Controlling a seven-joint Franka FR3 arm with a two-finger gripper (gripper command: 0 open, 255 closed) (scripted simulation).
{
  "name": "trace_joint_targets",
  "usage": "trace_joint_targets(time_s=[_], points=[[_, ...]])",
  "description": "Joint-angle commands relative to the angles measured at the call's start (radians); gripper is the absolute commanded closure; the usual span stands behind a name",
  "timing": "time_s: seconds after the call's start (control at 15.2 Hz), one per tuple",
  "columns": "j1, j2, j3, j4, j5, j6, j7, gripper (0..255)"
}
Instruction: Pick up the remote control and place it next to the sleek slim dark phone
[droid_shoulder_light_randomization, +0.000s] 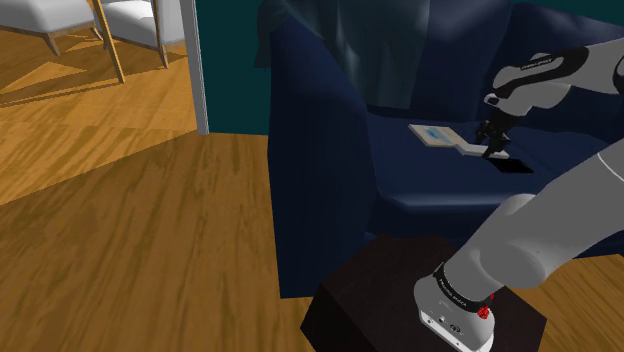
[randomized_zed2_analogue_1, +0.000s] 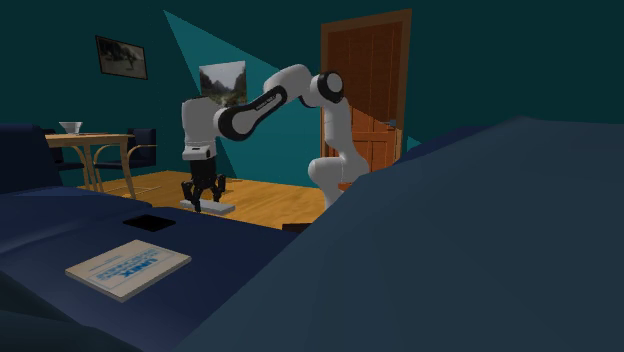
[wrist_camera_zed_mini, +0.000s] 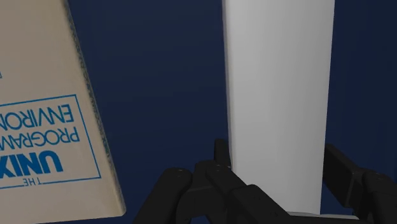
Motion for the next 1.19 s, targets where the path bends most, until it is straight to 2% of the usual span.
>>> trace_joint_targets(time_s=[0.0, 0.13, 0.4, 0.53, 0.66, 0.79, 1.12], points=[[-0.016, -0.007, -0.029, 0.012, -0.009, -0.009, -0.045, 255], [-0.018, 0.006, -0.077, 0.026, 0.001, -0.010, -0.100, 255], [0.023, 0.067, -0.137, -0.007, 0.059, 0.052, -0.145, 255], [0.050, 0.113, -0.174, -0.022, 0.109, 0.083, -0.181, 255], [0.071, 0.183, -0.208, -0.036, 0.191, 0.114, -0.242, 255], [0.051, 0.264, -0.200, -0.048, 0.291, 0.137, -0.314, 255], [-0.068, 0.367, -0.088, -0.071, 0.421, 0.190, -0.406, 255]])
